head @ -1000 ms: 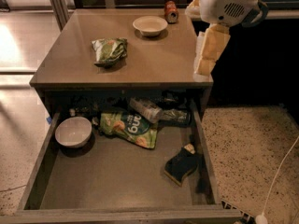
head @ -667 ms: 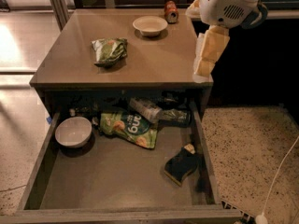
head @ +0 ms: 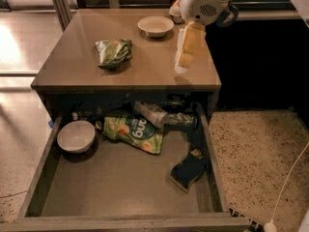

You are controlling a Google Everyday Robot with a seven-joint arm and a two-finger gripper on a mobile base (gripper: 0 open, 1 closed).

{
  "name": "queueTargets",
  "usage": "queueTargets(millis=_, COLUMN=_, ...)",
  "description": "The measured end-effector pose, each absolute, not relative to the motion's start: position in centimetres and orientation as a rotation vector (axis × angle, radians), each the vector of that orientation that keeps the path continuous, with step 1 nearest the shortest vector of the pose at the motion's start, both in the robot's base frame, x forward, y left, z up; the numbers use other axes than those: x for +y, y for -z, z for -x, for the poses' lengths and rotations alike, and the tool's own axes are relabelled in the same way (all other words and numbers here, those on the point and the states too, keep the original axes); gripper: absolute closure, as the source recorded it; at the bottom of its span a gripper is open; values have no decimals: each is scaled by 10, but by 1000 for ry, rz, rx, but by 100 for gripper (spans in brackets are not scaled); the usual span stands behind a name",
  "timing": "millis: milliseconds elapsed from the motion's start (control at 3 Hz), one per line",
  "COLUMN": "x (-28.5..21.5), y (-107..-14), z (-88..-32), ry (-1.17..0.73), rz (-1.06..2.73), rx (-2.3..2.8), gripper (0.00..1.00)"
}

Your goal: Place green jalapeno chip bag into top drawer

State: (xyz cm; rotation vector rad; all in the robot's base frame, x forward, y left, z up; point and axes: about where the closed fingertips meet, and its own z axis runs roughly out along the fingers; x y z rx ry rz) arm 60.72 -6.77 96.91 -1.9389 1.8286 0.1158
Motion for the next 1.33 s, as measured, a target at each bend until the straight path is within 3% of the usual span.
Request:
queueTargets(millis=667, x=-12, y=-928, z=-676, ry=-216, rz=2024, rx=1764, gripper=0)
queueTargets(millis=1333, x=8, y=-915, z=-703, ry=-251, rz=2011, rx=1703, gripper=0)
